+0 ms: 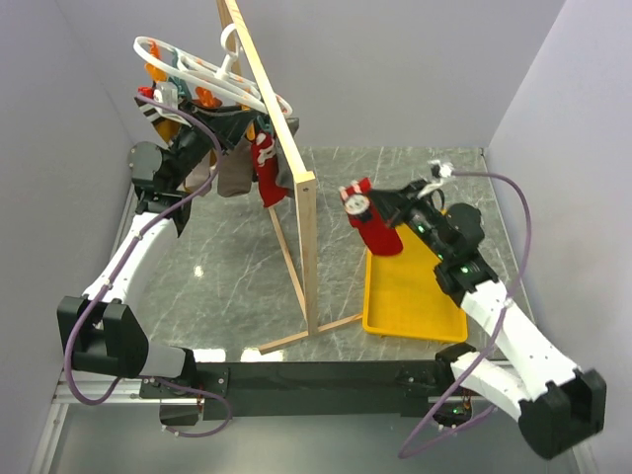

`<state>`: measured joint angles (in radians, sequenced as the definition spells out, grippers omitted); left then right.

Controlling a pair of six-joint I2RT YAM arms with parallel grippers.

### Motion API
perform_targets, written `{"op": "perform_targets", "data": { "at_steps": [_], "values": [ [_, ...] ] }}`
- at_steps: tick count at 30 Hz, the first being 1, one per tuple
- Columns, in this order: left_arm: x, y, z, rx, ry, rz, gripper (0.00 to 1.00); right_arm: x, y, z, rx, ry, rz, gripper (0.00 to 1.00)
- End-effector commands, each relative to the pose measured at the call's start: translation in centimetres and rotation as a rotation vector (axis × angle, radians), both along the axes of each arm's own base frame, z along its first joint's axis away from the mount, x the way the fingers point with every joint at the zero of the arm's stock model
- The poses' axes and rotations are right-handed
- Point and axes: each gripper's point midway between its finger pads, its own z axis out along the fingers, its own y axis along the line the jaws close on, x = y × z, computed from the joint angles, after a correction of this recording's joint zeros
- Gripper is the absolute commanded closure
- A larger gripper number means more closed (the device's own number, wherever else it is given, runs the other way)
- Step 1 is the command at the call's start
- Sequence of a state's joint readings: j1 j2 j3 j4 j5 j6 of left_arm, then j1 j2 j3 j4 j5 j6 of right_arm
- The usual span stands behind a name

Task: Clip the socks to the hanger
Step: Clamp the sock onto the hanger.

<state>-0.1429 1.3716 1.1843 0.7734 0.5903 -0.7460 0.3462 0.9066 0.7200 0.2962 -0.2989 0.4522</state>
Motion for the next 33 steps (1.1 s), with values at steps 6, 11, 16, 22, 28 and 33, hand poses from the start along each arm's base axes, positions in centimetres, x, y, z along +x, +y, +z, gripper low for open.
{"op": "perform_targets", "data": {
  "at_steps": [6, 11, 16, 22, 28, 33],
  "values": [
    [-2.1, -0.9, 4.8, -0.017, -0.147, -0.034, 0.84, 1.3, 7.1, 9.3, 0.160, -0.244, 0.214, 1.00],
    [-1.9, -1.7, 4.7, -0.023, -0.143, -0.050, 0.84, 2.4, 9.6, 10.9, 0.157, -0.293, 0.277, 1.00],
    [-1.5, -2.4, 4.4, -0.050, -0.128, -0.074, 0.85, 3.0, 11.3, 11.8, 0.169, -0.314, 0.339, 1.00],
    [-0.5, -2.0, 4.4, -0.127, -0.081, -0.001, 0.86, 3.6, 13.1, 13.0, 0.184, -0.347, 0.390, 1.00],
    [-1.0, -0.9, 4.4, -0.211, -0.062, 0.074, 0.86, 4.0, 14.1, 13.7, 0.194, -0.365, 0.421, 1.00],
    [-1.2, -0.8, 4.2, -0.245, -0.048, 0.073, 0.86, 4.0, 15.0, 14.5, 0.216, -0.379, 0.454, 1.00]
  ]
}}
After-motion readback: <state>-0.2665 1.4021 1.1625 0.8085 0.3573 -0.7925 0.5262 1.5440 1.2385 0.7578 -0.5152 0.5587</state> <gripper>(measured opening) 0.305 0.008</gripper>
